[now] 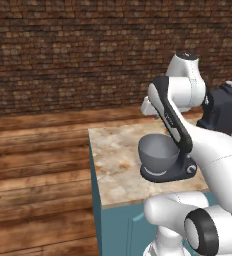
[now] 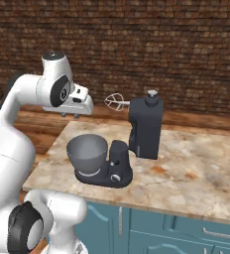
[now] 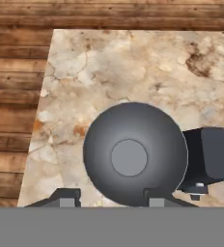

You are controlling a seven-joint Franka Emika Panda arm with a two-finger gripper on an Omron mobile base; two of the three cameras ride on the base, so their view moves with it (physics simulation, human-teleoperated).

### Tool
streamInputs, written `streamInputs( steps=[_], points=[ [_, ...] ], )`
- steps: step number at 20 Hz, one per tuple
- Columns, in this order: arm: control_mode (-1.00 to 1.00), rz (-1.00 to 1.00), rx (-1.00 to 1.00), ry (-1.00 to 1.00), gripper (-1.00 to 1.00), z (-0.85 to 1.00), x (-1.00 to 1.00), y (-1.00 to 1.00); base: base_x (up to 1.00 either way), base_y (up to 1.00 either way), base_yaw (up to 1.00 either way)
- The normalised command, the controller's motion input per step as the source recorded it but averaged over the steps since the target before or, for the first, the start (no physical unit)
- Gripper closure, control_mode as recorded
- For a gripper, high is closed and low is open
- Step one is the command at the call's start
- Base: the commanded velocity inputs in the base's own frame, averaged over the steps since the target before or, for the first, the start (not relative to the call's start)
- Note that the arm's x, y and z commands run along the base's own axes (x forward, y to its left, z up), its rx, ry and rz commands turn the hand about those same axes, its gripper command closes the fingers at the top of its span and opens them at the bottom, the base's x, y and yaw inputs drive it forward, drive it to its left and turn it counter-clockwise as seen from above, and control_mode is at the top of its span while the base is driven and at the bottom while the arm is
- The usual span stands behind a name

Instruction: Close the stand mixer head.

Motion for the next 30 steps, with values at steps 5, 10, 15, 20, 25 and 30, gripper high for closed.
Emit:
streamInputs(
  steps=[5,10,15,20,25,30],
  points=[
    [-1.00,-0.01,0.00,-0.01,-1.00,-0.10,-0.63,-0.57,0.00,0.00,0.00],
    [-1.00,-0.02,0.01,-0.05,-1.00,-0.04,-0.90,-1.00,0.00,0.00,0.00],
    [-1.00,-0.17,0.13,-0.07,-1.00,-0.01,-0.44,-1.00,0.00,0.00,0.00],
    [-1.00,-0.16,0.30,-0.01,-1.00,0.00,-0.07,-1.00,0.00,0.00,0.00],
    [-1.00,-0.10,0.50,0.00,-1.00,0.00,0.00,-1.00,0.00,0.00,0.00],
    [-1.00,-0.15,0.55,-0.07,-1.00,0.00,0.01,-1.00,0.00,0.00,0.00]
  ],
)
